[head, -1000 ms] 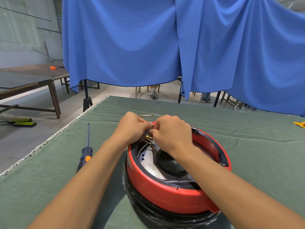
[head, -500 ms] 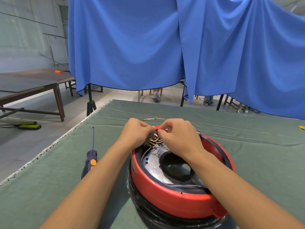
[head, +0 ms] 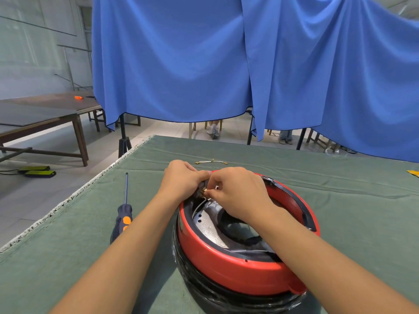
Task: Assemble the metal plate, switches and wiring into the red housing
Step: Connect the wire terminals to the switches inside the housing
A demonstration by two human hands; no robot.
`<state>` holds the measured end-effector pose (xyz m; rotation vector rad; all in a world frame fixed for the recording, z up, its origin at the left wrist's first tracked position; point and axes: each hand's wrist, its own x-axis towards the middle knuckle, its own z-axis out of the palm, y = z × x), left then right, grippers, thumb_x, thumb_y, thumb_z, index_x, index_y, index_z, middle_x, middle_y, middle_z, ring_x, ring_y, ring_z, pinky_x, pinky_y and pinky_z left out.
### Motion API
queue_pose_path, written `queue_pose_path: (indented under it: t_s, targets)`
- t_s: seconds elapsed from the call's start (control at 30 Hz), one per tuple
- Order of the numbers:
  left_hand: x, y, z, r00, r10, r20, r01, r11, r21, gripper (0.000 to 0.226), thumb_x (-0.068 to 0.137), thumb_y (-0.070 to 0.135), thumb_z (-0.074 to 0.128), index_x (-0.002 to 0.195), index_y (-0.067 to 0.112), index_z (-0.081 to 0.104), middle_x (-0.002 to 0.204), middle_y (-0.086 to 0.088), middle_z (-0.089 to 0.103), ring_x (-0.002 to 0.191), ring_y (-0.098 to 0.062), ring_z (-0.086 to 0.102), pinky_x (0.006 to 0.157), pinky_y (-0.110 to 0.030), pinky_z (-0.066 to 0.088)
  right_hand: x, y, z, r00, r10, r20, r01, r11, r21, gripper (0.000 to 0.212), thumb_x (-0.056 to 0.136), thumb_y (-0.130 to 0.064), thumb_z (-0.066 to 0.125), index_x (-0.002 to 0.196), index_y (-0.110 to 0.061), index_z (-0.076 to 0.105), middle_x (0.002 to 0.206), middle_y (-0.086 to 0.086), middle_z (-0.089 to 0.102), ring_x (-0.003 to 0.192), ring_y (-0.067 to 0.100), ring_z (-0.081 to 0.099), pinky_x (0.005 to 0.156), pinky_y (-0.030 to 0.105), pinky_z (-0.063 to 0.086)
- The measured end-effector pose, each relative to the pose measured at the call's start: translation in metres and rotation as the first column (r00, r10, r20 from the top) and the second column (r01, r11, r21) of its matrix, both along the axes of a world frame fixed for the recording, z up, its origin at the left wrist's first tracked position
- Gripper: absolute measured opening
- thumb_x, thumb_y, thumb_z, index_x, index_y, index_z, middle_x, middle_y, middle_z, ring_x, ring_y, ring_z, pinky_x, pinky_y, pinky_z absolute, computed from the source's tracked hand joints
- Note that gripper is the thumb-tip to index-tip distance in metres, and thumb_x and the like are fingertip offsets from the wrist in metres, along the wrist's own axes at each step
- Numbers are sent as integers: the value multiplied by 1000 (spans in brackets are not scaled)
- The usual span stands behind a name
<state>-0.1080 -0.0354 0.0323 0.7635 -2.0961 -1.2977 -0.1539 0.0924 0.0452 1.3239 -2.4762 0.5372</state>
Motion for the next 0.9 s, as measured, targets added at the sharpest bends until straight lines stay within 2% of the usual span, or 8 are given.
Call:
queue_pose_path:
  t_s: [0.13,0.47,0.57,0.7,0.83,0.9]
  targets:
    - [2,1,1,1000,-11,1,11,1000,-11,32,74,23,80,55,11,57,54,-3,59,50,-14,52,60,-28,44,0,2,0,1000,12,27,-12,1000,14,12,87,-38,62,91,-31,71,99,-6,69,96,19,60,66,27,31]
    - [2,0,0,999,-32,-4,32,999,-22,33,75,24,79,55,12,56,52,-6,59,44,-12,52,53,-25,44,3,3,1,998,21,62,-19,999,-28,12,86,-29,63,86,-25,73,92,-1,71,90,21,62,66,26,40]
    - [2,-1,0,999,-35,-6,35,999,-19,33,74,25,80,56,12,56,49,-3,59,38,-7,51,46,-19,43,4,4,2,997,23,76,-21,999,-33,12,85,-26,63,85,-22,74,90,1,71,88,22,62,67,27,43]
    - [2,-1,0,999,-42,4,42,999,-13,30,74,27,80,61,11,57,55,-7,62,41,-10,53,53,-25,46,4,4,4,995,32,91,-28,998,-49,12,85,-22,63,84,-18,75,88,3,72,86,22,63,70,28,47]
    - [3,0,0,999,-39,0,39,999,-15,31,75,24,79,58,12,56,54,-7,60,37,-8,51,48,-22,44,8,2,5,996,27,90,-25,999,-20,16,84,-17,59,85,-17,75,88,7,72,87,26,62,73,32,50]
    - [3,1,0,999,-39,-5,39,999,-6,29,75,22,79,60,11,56,56,-9,61,44,-14,54,52,-24,46,9,1,6,996,18,86,-17,1000,-12,17,83,-16,58,85,-16,75,87,8,71,87,28,62,73,34,50]
